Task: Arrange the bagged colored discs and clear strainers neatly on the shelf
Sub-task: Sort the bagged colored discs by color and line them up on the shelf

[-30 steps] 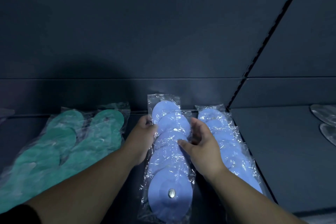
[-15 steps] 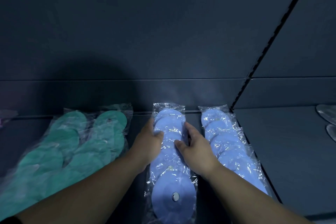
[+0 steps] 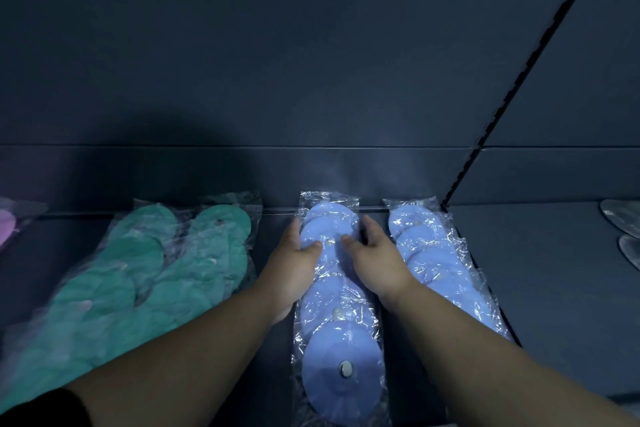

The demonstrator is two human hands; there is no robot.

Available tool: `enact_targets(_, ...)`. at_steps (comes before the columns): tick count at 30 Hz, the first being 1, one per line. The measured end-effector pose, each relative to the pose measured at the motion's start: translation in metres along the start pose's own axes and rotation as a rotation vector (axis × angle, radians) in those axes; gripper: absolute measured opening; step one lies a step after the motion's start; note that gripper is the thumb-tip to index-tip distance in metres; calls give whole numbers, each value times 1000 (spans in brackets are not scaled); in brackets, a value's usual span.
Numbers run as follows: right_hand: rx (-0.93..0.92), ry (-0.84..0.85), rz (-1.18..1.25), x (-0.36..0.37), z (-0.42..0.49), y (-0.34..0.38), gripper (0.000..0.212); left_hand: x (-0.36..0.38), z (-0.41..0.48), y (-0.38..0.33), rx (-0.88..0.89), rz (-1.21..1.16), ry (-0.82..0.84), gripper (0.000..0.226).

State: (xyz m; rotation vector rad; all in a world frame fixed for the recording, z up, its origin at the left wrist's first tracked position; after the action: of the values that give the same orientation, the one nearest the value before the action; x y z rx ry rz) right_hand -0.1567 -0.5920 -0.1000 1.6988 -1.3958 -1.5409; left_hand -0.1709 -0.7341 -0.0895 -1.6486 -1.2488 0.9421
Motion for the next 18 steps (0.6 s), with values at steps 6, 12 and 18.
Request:
enact_targets(6, -7, 64, 90, 8, 13, 13, 56, -8, 11, 0, -2, 52, -2, 57)
enact_targets(12, 43, -32, 217, 7, 1, 5, 43, -17, -9, -7, 41, 53, 6, 53)
enact_targets(18, 41, -124, 27, -3, -65, -17, 39, -19, -52, 20, 42, 102, -25, 48)
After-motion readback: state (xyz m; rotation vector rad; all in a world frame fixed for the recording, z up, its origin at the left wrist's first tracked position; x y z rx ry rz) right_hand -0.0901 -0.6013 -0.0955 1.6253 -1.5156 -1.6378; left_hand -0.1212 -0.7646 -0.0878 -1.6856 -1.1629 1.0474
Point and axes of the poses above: each hand's wrist, its own z-axis towards the middle knuckle, its own x-axis out of the palm, y = z × x, the point moved 1 cm from there along z, towards the middle knuckle, and after that the axes turned 5 degrees about -z, right-handed, at the moved point
